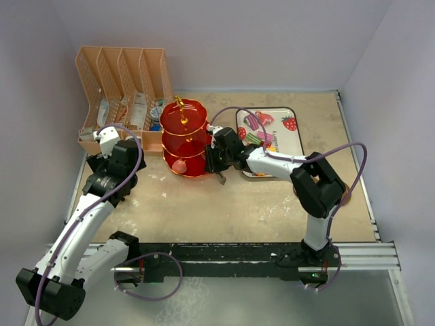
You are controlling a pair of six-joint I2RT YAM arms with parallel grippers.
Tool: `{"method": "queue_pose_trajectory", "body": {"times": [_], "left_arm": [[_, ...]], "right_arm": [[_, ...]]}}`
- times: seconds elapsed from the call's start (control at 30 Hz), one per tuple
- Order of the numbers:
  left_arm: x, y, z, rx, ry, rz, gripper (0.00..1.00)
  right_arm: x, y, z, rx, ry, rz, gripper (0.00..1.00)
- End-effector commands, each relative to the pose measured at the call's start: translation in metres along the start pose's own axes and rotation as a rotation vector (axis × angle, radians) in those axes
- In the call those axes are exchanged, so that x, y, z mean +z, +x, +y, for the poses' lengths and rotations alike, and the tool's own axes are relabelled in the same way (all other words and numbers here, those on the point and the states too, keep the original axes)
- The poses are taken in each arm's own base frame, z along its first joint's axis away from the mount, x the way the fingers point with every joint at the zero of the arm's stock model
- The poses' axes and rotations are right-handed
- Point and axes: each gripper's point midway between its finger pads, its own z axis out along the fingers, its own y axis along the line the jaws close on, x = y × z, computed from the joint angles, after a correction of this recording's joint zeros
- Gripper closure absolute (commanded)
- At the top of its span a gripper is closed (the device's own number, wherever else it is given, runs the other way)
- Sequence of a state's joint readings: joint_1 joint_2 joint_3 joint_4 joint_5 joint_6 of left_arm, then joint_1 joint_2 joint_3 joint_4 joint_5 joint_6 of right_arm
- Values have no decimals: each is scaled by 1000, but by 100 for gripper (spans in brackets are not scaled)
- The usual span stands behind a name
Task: Serve the afternoon tea
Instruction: Place the desert on the desert table.
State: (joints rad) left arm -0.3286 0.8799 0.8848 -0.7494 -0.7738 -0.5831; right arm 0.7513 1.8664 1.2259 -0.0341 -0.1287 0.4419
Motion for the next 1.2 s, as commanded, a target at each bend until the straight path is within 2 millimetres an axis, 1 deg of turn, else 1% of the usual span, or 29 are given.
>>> {"method": "queue_pose_trajectory", "body": {"times": [0.0,0.13,0.2,0.23,0.27,0.3,0.37,0.47,0.53,0.63,0.77,0.83,0.93,1.0,1.17], "left_arm": [[0,-6,0,-20,-7,-25,1],[0,-7,0,-25,-7,-27,1],[0,-7,0,-23,-5,-26,1],[0,-7,0,-24,-5,-26,1],[0,-7,-1,-23,-4,-26,1],[0,-7,-1,-22,-3,-25,1],[0,-6,-1,-22,-1,-24,1],[0,-6,-2,-22,2,-24,1],[0,-6,-2,-20,3,-22,1],[0,-6,-2,-22,5,-23,1],[-1,-7,-2,-22,2,-25,1],[-1,-7,-1,-26,3,-27,1],[-1,-7,-2,-24,3,-26,1],[0,-6,-2,-22,4,-24,1],[-1,-7,-2,-23,8,-24,1]], "right_arm": [[2,2,17,-23,-94,19,69],[-5,9,12,11,-73,19,70],[-9,17,7,28,-50,27,70],[-10,23,1,34,-29,33,70],[-12,23,-1,40,-11,23,70],[-14,28,-3,47,-4,25,70],[-19,37,-5,58,-7,25,71],[-29,42,-6,72,-8,14,71],[-36,45,-3,77,-14,14,71],[-46,47,6,85,-38,5,71],[-58,58,16,105,-53,19,71],[-62,75,16,119,-55,44,71],[-69,93,17,128,-49,61,71],[-75,93,17,136,-51,43,71],[-86,75,24,116,-67,-6,71]]}}
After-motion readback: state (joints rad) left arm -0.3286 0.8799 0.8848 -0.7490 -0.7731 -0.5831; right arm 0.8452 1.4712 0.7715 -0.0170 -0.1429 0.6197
